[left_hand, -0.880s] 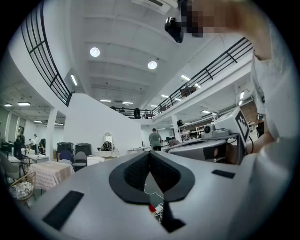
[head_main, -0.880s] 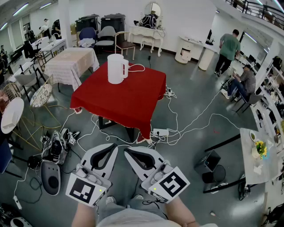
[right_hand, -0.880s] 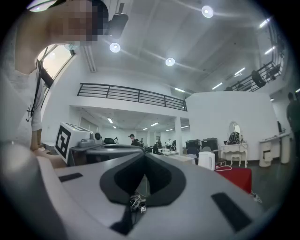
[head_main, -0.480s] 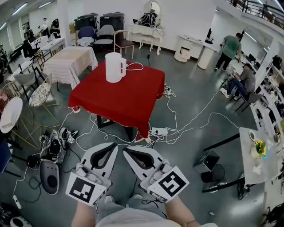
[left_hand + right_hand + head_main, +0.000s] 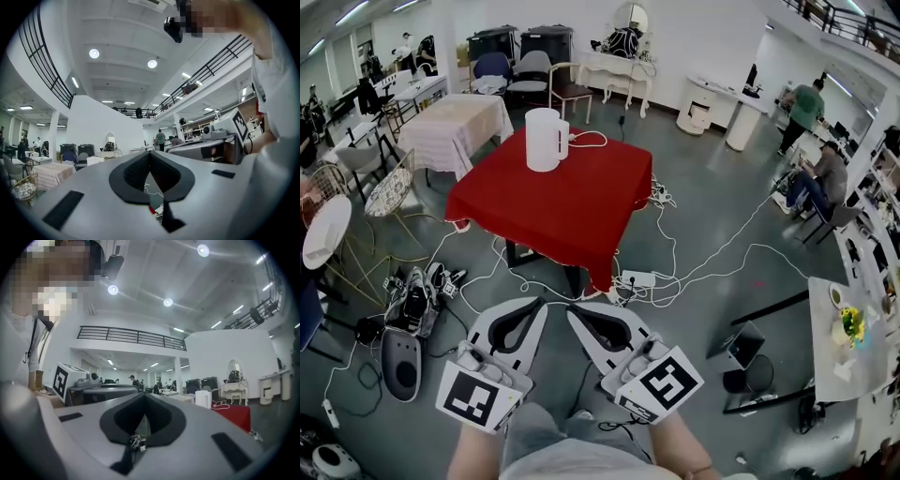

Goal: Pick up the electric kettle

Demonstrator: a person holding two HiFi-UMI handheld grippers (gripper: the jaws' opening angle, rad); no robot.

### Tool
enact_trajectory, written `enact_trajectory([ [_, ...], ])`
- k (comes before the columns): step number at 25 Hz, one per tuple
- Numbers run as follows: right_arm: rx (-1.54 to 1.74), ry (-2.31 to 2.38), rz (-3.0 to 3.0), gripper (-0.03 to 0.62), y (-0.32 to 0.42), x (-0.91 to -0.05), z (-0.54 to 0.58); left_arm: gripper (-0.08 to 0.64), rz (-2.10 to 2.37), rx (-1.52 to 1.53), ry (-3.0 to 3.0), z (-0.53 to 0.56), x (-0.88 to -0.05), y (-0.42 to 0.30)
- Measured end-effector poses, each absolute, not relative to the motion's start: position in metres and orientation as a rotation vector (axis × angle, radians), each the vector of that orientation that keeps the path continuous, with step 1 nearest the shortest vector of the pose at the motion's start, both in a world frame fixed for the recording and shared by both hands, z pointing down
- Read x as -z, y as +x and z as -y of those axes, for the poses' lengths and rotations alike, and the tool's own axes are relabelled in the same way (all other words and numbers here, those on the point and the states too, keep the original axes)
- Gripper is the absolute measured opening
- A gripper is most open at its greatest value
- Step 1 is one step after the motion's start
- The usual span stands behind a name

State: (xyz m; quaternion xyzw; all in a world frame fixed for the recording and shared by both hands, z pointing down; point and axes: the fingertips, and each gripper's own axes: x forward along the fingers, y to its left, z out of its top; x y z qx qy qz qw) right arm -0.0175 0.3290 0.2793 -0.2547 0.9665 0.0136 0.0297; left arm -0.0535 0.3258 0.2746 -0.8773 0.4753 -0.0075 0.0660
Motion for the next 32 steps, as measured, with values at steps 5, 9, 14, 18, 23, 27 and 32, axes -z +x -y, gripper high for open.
enact_trajectory([
  [5, 0.009, -0.749, -2.971, 0.005, -0.013, -0.278, -0.328, 0.008, -1.441, 0.049, -2.642, -0.322, -0.276, -0.052],
  [9, 0.012, -0.766, -2.964, 0.005, -0.007, -0.282, -0.314, 0.008, -1.430, 0.068, -2.662, -0.308, -0.280, -0.046],
  [14, -0.014, -0.810, -2.969, 0.005, -0.004, -0.283, -0.283, 0.008, -1.400, 0.042, -2.679, -0.271, -0.282, -0.043],
  [18, -0.029, -0.830, -2.978, 0.005, -0.003, -0.281, -0.248, 0.008, -1.372, 0.029, -2.700, -0.234, -0.280, -0.039],
  [23, -0.042, -0.825, -2.984, 0.005, -0.014, -0.277, -0.200, 0.008, -1.356, 0.023, -2.708, -0.186, -0.277, -0.044],
  [27, -0.038, -0.819, -2.978, 0.005, -0.025, -0.271, -0.162, 0.008, -1.359, 0.024, -2.708, -0.151, -0.272, -0.056],
  [32, -0.052, -0.829, -2.976, 0.005, -0.044, -0.265, -0.122, 0.008, -1.368, -0.010, -2.696, -0.112, -0.268, -0.080],
])
